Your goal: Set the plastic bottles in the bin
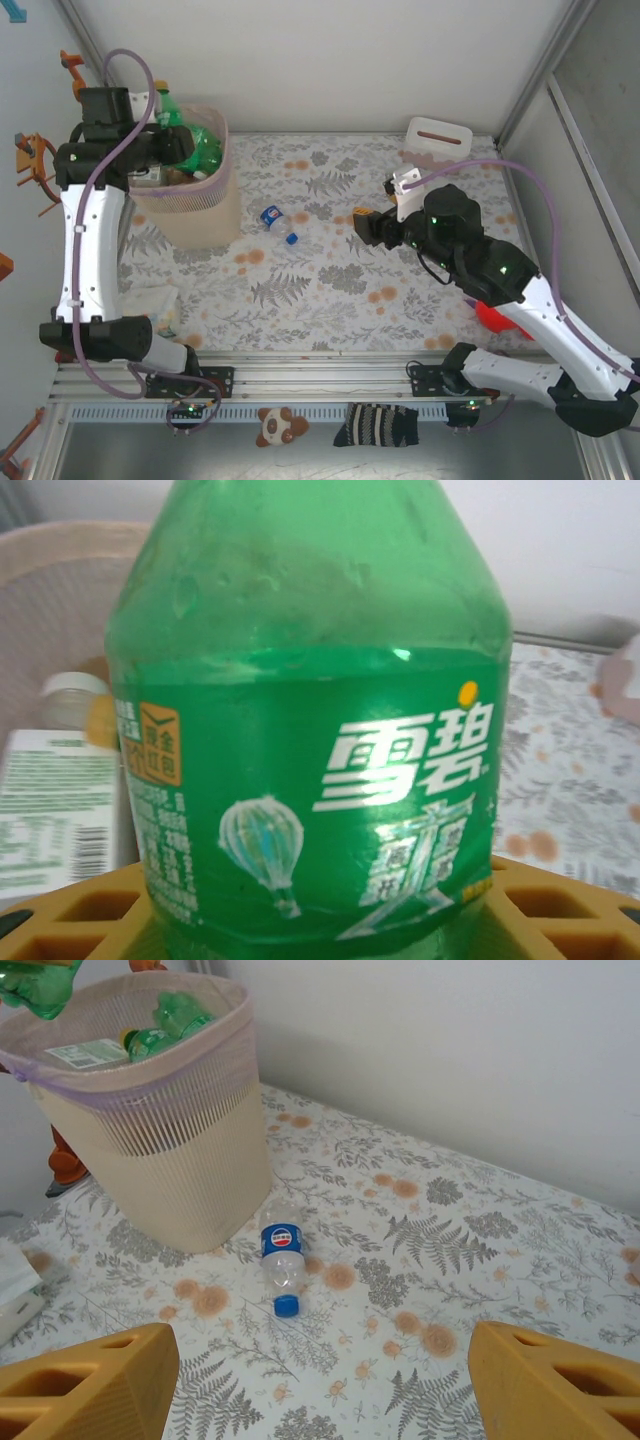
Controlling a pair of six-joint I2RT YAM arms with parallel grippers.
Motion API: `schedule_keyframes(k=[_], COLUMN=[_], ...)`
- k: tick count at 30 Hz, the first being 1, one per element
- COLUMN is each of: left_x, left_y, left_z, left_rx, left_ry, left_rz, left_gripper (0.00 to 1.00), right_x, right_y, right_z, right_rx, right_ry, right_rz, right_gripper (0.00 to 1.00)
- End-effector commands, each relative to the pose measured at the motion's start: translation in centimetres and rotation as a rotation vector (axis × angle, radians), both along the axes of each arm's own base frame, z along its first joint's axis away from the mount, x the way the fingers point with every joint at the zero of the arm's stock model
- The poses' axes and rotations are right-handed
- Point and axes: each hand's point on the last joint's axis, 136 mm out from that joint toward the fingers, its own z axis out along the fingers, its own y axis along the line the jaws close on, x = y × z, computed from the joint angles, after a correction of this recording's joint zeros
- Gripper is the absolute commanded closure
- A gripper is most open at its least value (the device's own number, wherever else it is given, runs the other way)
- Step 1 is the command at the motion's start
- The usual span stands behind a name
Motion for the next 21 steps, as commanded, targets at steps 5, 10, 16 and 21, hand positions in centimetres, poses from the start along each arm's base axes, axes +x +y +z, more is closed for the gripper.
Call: schedule_keyframes(k=[5, 10, 16, 21], left_x=[1.1, 2.1, 3.3, 3.5], left_y=[4.9, 8.2, 10.4, 11.1], left_z=[-1.9, -4.4, -7.1, -8.3], left_rx=[0.101, 0.136, 0.185, 0.183], left_ry=[0.055, 0.12, 0.19, 0.231], left_rz=[0.02, 0.068, 0.099, 0.118], left_gripper=[0.46, 0.46, 0.44, 0.39], right_x=[0.5, 0.8, 1.3, 1.6], right_y=[0.2, 0.5, 1.3, 1.7], right_z=[0.8, 0.6, 0.2, -0.1], right_rx=[0.01, -0.001, -0.019, -0.027], right_ry=[-0.012, -0.009, 0.001, 0.006], right_rz=[-0.012, -0.011, 0.006, 0.008], right_gripper=[0.25, 0.25, 0.25, 0.25])
